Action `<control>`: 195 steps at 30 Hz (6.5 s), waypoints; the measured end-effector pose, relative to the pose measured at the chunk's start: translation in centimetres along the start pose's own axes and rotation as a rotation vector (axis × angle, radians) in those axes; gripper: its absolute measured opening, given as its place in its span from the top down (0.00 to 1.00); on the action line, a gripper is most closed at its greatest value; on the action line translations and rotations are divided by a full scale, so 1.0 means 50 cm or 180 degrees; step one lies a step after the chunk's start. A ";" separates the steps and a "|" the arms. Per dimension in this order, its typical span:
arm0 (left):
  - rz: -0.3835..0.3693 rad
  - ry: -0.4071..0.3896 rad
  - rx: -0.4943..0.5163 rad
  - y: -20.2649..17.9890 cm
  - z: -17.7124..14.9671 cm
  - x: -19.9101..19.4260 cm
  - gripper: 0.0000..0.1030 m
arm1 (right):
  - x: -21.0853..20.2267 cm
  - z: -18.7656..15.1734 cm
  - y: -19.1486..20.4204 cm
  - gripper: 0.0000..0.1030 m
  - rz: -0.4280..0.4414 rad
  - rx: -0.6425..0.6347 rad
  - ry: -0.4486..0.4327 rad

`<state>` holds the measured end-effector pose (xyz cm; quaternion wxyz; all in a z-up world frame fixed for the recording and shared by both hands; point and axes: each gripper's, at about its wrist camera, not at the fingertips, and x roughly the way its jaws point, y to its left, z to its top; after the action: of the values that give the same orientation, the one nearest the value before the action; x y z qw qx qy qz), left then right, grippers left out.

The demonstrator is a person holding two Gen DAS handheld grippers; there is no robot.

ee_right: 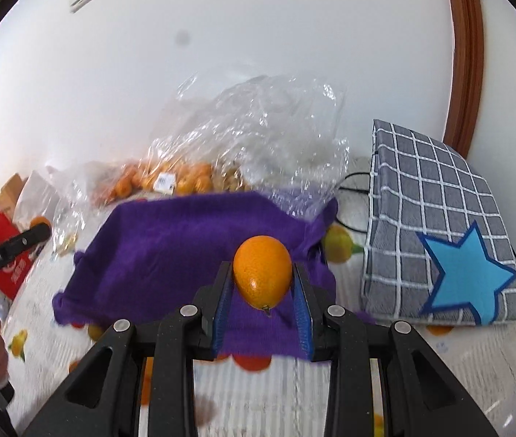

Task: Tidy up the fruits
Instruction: 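Carry the oval orange in the right gripper over the purple towel while the left carries its orange, then open the left gripper onto the towel while the right releases its oval orange, then grasp another oval orange with the right gripper while the left grasps a large round orange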

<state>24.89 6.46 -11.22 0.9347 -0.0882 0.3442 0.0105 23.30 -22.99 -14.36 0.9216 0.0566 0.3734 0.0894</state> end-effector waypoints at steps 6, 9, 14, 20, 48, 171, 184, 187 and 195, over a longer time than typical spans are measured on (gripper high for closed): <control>0.0109 0.0089 -0.0102 0.007 -0.005 0.071 0.69 | 0.059 0.036 0.009 0.69 -0.0062 -0.0071 -0.0020; 0.0155 0.0157 -0.0047 0.007 -0.018 0.095 0.69 | 0.094 0.038 0.009 0.69 -0.0100 -0.0141 0.0015; 0.0029 0.0379 -0.0035 0.006 -0.042 0.139 0.69 | 0.155 0.010 -0.010 0.69 -0.0103 -0.0130 0.0236; 0.0005 0.0530 0.0001 0.000 -0.060 0.174 0.69 | 0.185 -0.001 -0.022 0.69 -0.0108 -0.0132 0.0379; 0.0118 0.0687 0.0157 0.000 -0.067 0.205 0.69 | 0.219 -0.033 0.006 0.69 -0.0105 -0.0313 0.0576; -0.0654 0.0267 -0.0036 0.106 -0.227 -0.047 0.48 | 0.007 -0.238 0.132 0.56 0.0461 -0.0551 0.0725; -0.1129 0.0674 0.0278 0.036 -0.262 -0.039 0.48 | -0.024 -0.249 0.079 0.66 0.0227 -0.0474 0.0508; -0.1130 0.0753 0.0289 0.034 -0.264 -0.032 0.49 | -0.039 -0.252 0.053 0.66 0.0119 -0.0453 0.0430; -0.1187 0.0862 0.0251 0.037 -0.265 -0.018 0.61 | -0.056 -0.253 0.026 0.66 0.0152 -0.0247 0.0344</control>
<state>15.56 6.02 -20.85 0.8685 -0.1143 0.4444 -0.1878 12.30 -21.84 -21.29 0.8992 0.0248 0.4174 0.1288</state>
